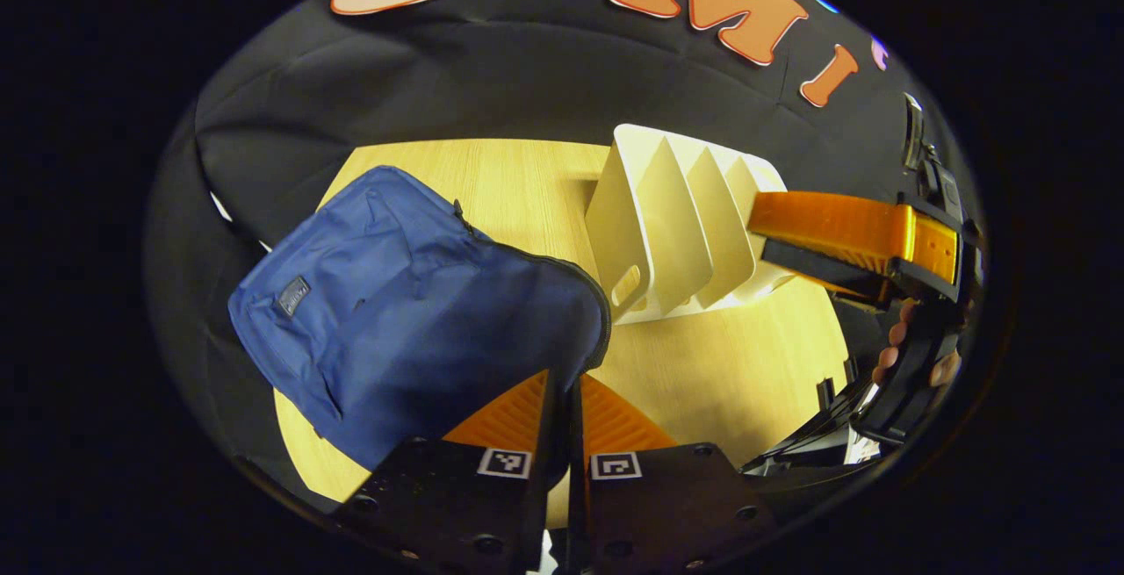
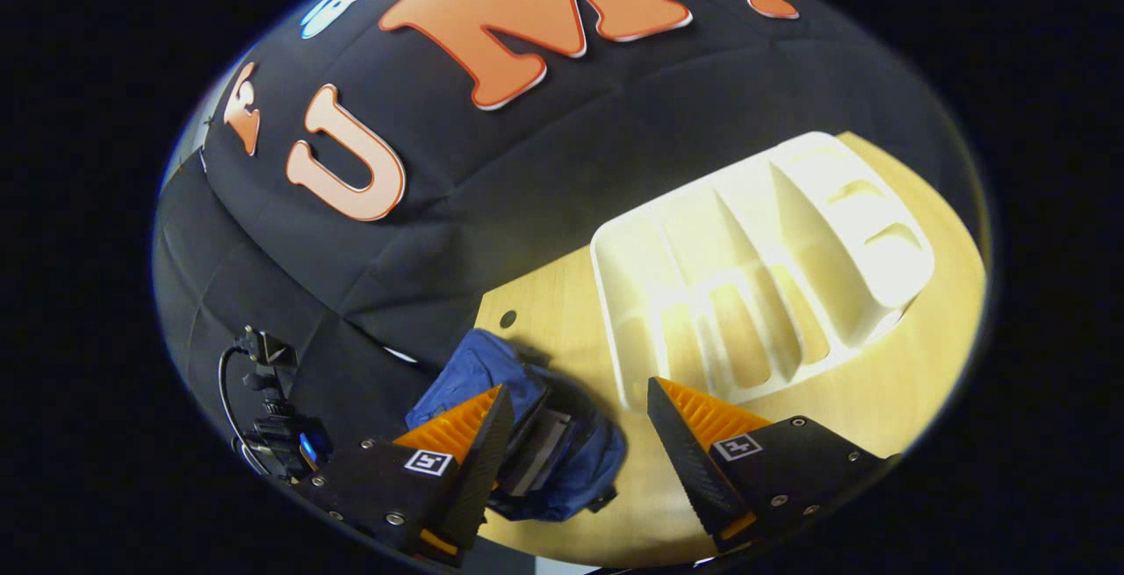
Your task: Open the schoolbag, grab two books from the bookshelf and put them into the schoolbag.
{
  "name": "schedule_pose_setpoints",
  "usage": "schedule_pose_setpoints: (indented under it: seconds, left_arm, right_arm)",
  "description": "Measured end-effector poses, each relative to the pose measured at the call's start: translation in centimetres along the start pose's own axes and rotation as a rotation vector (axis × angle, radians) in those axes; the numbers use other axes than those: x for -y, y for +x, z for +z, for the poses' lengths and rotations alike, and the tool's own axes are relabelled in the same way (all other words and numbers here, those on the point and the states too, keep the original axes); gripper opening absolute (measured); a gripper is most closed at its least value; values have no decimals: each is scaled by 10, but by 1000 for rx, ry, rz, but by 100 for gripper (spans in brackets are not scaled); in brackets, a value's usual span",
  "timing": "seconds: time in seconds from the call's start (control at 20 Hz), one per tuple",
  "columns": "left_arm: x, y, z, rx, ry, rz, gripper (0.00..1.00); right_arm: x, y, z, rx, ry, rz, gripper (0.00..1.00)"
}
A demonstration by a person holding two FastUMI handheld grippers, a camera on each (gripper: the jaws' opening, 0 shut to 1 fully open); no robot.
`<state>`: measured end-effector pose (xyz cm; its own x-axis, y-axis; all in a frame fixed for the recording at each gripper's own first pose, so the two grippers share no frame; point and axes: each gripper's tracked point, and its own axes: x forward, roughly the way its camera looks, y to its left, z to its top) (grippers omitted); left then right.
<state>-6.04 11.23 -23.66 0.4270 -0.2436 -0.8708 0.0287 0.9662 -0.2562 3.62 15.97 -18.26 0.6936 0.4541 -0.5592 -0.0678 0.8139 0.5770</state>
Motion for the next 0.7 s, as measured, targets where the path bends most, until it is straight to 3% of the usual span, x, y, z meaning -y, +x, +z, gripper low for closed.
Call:
schedule_pose_setpoints:
  seconds: [0.15,0.35,0.7]
  left_arm:
    - [22,0,6,29,-27,-35,34]
    - [38,0,22,103,6,-8,97]
    - [66,-32,84,394,114,124,97]
  right_arm:
    - [12,-11,24,56,-46,-12,92]
    - [21,-26,49,124,-103,-26,92]
    - [28,-59,103,352,-324,-100,93]
